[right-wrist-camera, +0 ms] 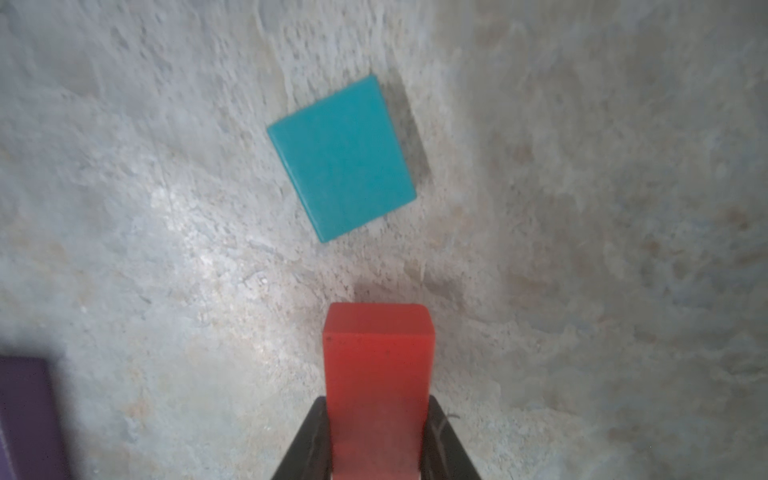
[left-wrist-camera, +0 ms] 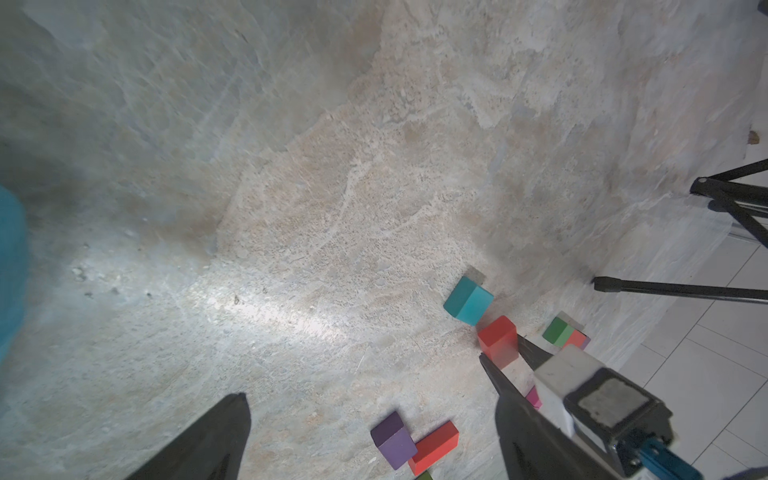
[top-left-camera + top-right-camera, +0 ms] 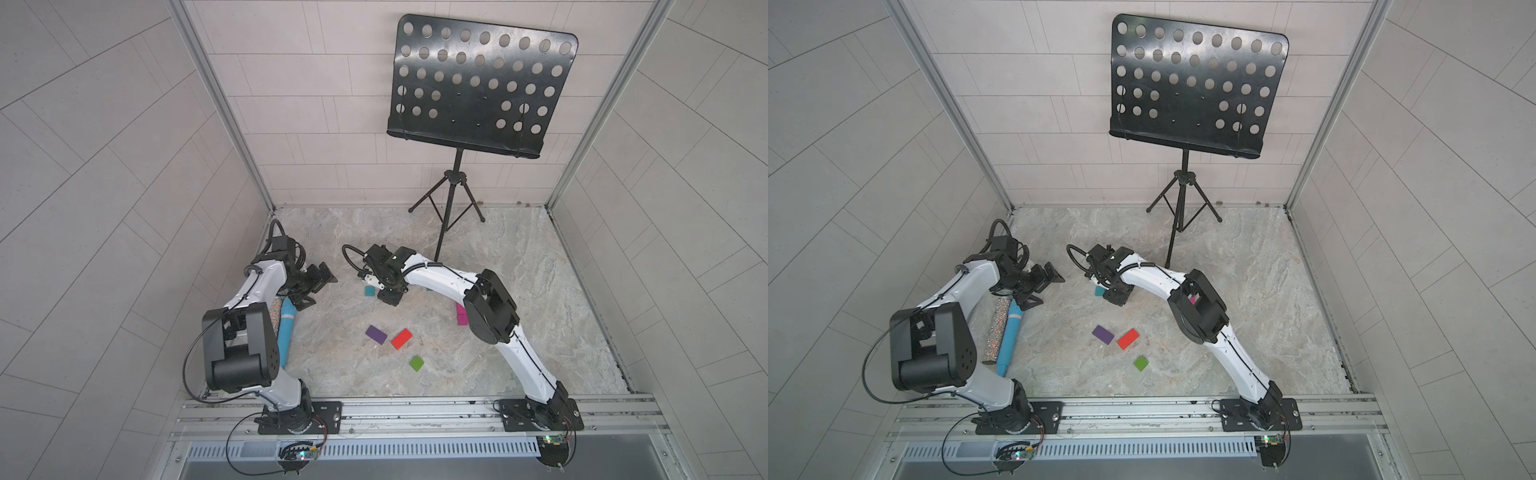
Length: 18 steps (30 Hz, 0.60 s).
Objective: Assemble the number 7 with building blocks
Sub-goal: Pick up the building block from the center of the board, then place the building block at the center of the board.
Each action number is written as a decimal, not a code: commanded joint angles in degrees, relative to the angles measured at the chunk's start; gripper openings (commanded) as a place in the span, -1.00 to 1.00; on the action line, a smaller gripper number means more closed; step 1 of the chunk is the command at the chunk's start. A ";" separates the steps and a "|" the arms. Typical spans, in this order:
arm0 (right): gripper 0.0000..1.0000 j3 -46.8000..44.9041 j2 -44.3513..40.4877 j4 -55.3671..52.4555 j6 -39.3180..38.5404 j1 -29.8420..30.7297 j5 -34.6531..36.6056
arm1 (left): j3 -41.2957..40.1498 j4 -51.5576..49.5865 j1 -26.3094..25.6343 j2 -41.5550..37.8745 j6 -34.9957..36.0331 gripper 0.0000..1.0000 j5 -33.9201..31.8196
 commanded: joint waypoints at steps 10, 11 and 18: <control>-0.53 3.02 2.81 -1.55 -2.27 0.22 -0.34 | -1.73 1.48 -0.40 1.56 -1.20 1.00 1.77; -0.51 3.20 3.01 -1.53 -2.27 0.26 -0.52 | -1.73 1.48 -0.39 1.70 -1.19 1.00 1.99; -0.42 4.16 3.81 -1.71 -1.96 0.26 -0.91 | -1.42 1.65 -0.46 1.86 -1.31 1.00 1.76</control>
